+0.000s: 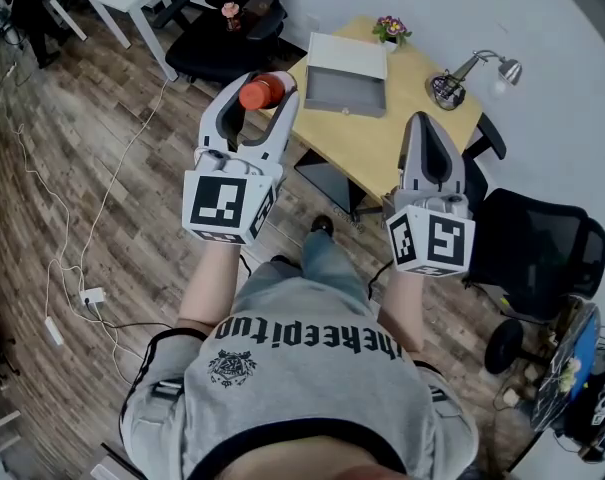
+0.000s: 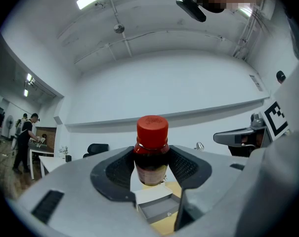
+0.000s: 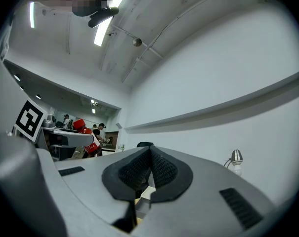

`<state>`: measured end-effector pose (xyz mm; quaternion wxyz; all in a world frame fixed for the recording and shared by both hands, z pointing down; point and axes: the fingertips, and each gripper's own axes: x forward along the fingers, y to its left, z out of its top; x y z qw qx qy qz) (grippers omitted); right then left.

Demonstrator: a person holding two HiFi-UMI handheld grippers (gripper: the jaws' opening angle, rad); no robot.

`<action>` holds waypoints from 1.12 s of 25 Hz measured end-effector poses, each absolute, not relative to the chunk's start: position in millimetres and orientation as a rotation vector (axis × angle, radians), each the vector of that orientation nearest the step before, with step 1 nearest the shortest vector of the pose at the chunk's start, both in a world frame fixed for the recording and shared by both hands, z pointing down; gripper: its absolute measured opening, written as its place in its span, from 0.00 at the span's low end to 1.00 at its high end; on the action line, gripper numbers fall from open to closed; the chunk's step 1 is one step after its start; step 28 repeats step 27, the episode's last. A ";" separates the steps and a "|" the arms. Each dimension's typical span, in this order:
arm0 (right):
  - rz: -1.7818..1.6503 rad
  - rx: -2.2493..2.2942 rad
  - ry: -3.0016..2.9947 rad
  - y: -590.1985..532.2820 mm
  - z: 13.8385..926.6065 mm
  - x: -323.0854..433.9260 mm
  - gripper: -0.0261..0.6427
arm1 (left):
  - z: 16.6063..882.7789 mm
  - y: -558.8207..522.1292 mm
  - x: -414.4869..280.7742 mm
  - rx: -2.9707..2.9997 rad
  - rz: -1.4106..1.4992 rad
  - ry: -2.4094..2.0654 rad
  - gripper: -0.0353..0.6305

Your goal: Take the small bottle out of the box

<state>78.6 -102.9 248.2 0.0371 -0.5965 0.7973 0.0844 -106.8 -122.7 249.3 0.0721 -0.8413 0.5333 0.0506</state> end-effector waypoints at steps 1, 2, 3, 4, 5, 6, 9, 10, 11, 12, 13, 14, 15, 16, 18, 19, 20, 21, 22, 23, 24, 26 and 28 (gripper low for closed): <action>0.267 -1.829 2.451 -101.7 247.6 77.2 0.04 | 248.8 -122.1 -107.9 -2.527 0.156 1.604 0.38; 0.274 -1.827 2.454 -100.6 247.2 75.9 0.04 | 248.4 -121.5 -108.9 -2.526 0.159 1.606 0.38; 0.278 -1.827 2.457 -99.7 247.0 74.9 0.04 | 248.1 -120.9 -109.8 -2.526 0.162 1.607 0.38; 0.279 -1.827 2.458 -99.1 247.0 74.2 0.04 | 247.9 -120.5 -110.5 -2.525 0.165 1.607 0.38; 0.279 -1.826 2.458 -98.8 247.2 73.7 0.04 | 247.7 -120.4 -111.0 -2.524 0.167 1.608 0.38; 0.278 -1.826 2.458 -98.8 247.4 73.4 0.04 | 247.7 -120.4 -111.2 -2.523 0.168 1.608 0.38; 0.277 -1.823 2.460 -99.4 247.7 73.1 0.04 | 247.8 -121.0 -111.1 -2.525 0.173 1.608 0.38; 0.278 -1.819 2.463 -99.7 247.3 72.3 0.04 | 247.7 -121.2 -111.6 -2.526 0.175 1.609 0.38; 0.279 -1.815 2.465 -100.1 247.0 71.6 0.04 | 247.5 -121.4 -112.3 -2.525 0.177 1.611 0.38; 0.279 -1.815 2.465 -100.6 247.0 71.3 0.04 | 247.3 -121.7 -113.0 -2.525 0.179 1.613 0.38; 0.277 -1.818 2.462 -101.0 247.1 71.5 0.04 | 247.3 -122.0 -113.5 -2.525 0.182 1.614 0.38; 0.274 -1.823 2.460 -101.5 247.5 72.0 0.04 | 247.4 -122.4 -113.7 -2.525 0.183 1.615 0.38; 0.273 -1.825 2.458 -102.0 247.6 72.3 0.04 | 247.6 -122.8 -114.0 -2.524 0.184 1.615 0.38; 0.272 -1.825 2.456 -102.6 247.4 72.2 0.04 | 247.6 -123.3 -114.5 -2.524 0.185 1.616 0.38; 0.271 -1.828 2.453 -103.7 246.6 71.3 0.04 | 246.6 -124.1 -116.3 -2.523 0.190 1.618 0.38; 0.271 -1.829 2.452 -104.0 246.0 70.6 0.04 | 245.8 -124.4 -117.4 -2.523 0.193 1.618 0.38; 0.272 -1.827 2.453 -104.5 245.4 70.0 0.04 | 245.1 -124.7 -118.2 -2.523 0.196 1.618 0.38; 0.274 -1.823 2.454 -105.1 244.8 69.4 0.04 | 244.6 -125.2 -118.7 -2.522 0.198 1.619 0.38; 0.276 -1.818 2.457 -105.9 244.3 68.8 0.04 | 244.2 -125.8 -119.1 -2.521 0.200 1.620 0.38; 0.278 -1.814 2.459 -106.6 244.0 68.5 0.04 | 244.1 -126.5 -119.3 -2.519 0.201 1.620 0.38; 0.278 -1.813 2.459 -107.2 244.0 68.4 0.04 | 244.0 -126.9 -119.6 -2.518 0.201 1.621 0.38; 0.276 -1.815 2.459 -108.0 244.1 68.4 0.04 | 243.8 -127.6 -120.1 -2.516 0.200 1.623 0.38; 0.275 -1.816 2.458 -108.4 244.2 68.4 0.04 | 243.6 -127.8 -120.4 -2.515 0.200 1.623 0.38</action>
